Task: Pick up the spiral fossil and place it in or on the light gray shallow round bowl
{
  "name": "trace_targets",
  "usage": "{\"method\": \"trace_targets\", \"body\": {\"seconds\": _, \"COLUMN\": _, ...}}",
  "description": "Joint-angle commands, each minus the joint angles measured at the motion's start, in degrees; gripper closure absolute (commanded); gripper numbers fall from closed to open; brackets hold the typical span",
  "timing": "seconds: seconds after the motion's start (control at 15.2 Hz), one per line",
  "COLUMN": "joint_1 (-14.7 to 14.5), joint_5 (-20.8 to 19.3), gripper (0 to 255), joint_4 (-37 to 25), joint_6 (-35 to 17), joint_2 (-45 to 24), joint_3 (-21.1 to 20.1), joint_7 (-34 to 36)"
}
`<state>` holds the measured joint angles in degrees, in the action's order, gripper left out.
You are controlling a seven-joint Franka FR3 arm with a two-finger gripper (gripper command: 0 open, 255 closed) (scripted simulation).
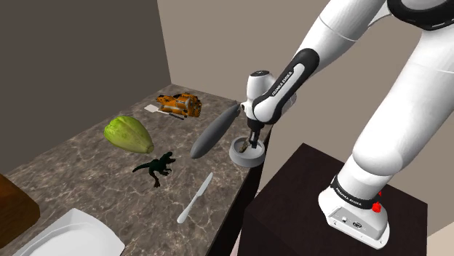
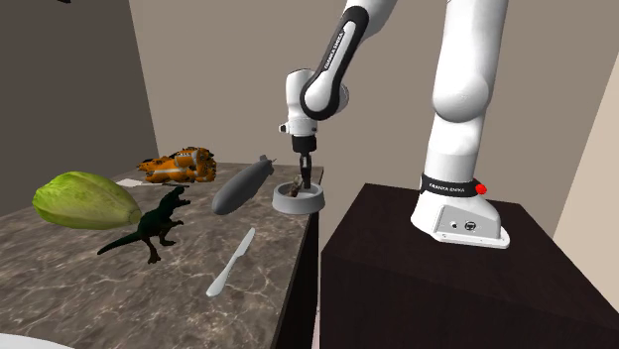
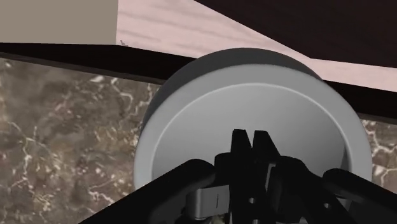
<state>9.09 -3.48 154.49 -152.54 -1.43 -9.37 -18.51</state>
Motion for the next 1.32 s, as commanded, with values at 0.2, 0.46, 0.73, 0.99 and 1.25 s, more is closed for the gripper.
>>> {"method": "trace_targets", "body": {"seconds": 0.2, "joint_1": 0.0, "joint_5": 0.0, "gripper": 0, "joint_4": 0.0, "joint_6": 0.0, "joint_2": 0.0, "joint_3": 0.0, "joint_7": 0.0}}
{"method": "trace_targets", "body": {"seconds": 0.46, "joint_1": -3.1, "joint_5": -47.0, "gripper": 0, "joint_4": 2.8, "joint_6": -10.6, "joint_2": 2.0, "joint_3": -1.9, "joint_7": 11.3}}
{"method": "trace_targets", "body": {"seconds": 0.73, "joint_1": -2.8, "joint_5": -68.9, "gripper": 0, "joint_4": 1.3, "joint_6": -12.2, "joint_2": -0.3, "joint_3": -2.2, "joint_7": 22.2}}
{"method": "trace_targets", "body": {"seconds": 0.99, "joint_1": -2.6, "joint_5": -77.2, "gripper": 0, "joint_4": -1.8, "joint_6": -12.4, "joint_2": -5.2, "joint_3": -1.1, "joint_7": 29.1}}
{"method": "trace_targets", "body": {"seconds": 1.25, "joint_1": -2.6, "joint_5": -80.1, "gripper": 0, "joint_4": -3.0, "joint_6": -12.4, "joint_2": -7.1, "joint_3": -0.6, "joint_7": 31.6}}
